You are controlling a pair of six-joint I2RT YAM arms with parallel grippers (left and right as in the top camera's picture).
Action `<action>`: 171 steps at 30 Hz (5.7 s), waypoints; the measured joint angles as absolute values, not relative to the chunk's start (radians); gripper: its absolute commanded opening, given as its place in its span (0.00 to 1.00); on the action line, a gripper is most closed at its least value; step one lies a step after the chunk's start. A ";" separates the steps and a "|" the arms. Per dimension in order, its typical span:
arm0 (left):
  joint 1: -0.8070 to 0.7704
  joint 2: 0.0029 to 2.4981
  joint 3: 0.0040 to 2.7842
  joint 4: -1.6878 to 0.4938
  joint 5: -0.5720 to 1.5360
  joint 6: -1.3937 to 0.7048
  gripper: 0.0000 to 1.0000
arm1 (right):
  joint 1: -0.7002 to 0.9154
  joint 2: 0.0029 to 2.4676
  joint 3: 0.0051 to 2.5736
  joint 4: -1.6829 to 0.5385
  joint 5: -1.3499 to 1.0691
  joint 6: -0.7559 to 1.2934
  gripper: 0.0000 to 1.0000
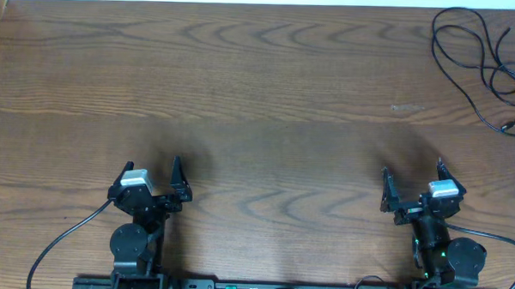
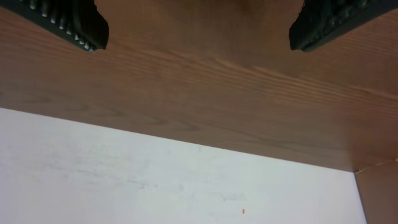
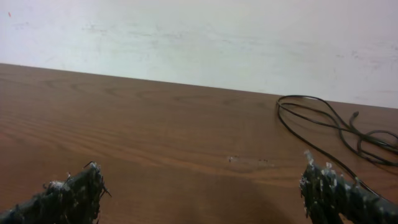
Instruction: Untangle cables
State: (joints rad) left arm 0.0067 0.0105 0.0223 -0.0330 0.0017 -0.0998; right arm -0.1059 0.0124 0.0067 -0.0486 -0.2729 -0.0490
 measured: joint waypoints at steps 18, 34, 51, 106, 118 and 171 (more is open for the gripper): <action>0.007 0.010 0.022 -0.033 0.002 -0.100 0.98 | -0.016 0.012 0.007 -0.048 -0.272 -0.049 0.99; 0.007 0.010 0.022 -0.033 0.002 -0.100 0.98 | 0.022 0.012 0.007 -0.049 -0.272 -0.049 0.99; 0.007 0.010 0.022 -0.033 0.002 -0.100 0.98 | 0.022 0.012 0.007 -0.049 -0.272 -0.049 0.99; 0.007 0.010 0.022 -0.033 0.002 -0.100 0.98 | 0.085 0.012 0.007 -0.067 0.053 0.041 0.99; 0.007 0.010 0.022 -0.033 0.002 -0.100 0.98 | 0.084 0.012 0.007 -0.067 0.052 0.041 0.99; 0.007 0.010 0.022 -0.033 0.002 -0.100 0.98 | 0.084 0.012 0.007 -0.067 0.053 0.041 0.99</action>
